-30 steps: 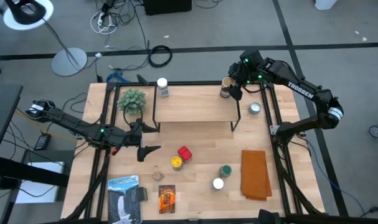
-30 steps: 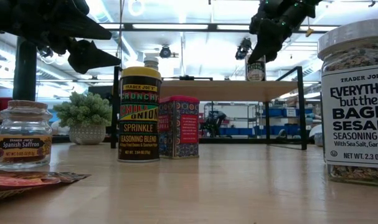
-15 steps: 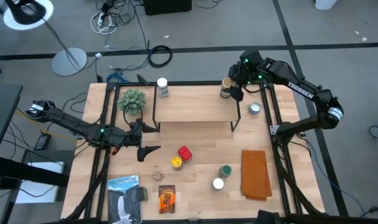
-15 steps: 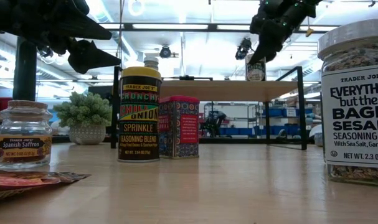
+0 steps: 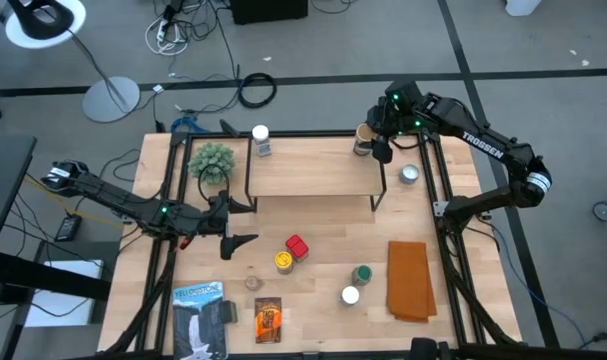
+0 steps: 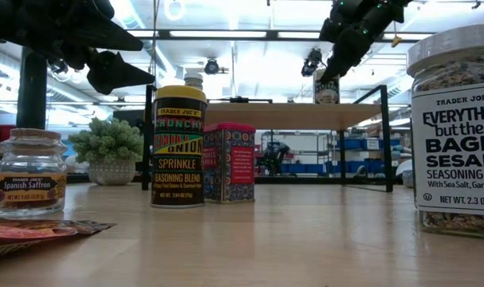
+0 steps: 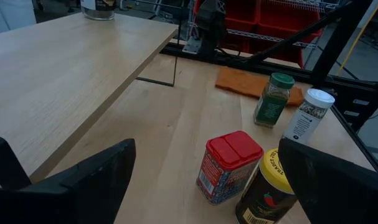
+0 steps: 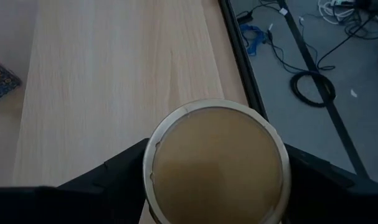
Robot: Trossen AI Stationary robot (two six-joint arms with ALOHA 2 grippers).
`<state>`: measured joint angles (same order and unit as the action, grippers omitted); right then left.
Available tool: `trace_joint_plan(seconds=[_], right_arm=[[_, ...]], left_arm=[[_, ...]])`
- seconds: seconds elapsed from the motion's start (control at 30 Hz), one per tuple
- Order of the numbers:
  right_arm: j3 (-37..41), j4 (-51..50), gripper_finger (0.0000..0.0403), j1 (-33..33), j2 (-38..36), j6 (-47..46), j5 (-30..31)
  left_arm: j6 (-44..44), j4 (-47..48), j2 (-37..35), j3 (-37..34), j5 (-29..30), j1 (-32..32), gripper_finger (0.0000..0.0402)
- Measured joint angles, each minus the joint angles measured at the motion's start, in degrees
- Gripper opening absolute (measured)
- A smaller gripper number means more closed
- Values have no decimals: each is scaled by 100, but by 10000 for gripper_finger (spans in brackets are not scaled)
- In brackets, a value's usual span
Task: Shelf spices
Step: Put the brown seasoning bottle onto the shelf
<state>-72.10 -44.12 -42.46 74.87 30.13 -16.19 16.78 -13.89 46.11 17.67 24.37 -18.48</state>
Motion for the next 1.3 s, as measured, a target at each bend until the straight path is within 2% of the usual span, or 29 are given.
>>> trace_joint_plan(seconds=[0.23,0.47,1.3], right_arm=[[0,-25,297,0,0,-248,-16],[0,-11,297,0,0,-947,48],[0,-9,301,-2,0,-639,56]], left_arm=[[-2,1,0,0,1,-2,399],[-2,0,0,0,1,0,399],[-153,0,0,0,1,0,399]])
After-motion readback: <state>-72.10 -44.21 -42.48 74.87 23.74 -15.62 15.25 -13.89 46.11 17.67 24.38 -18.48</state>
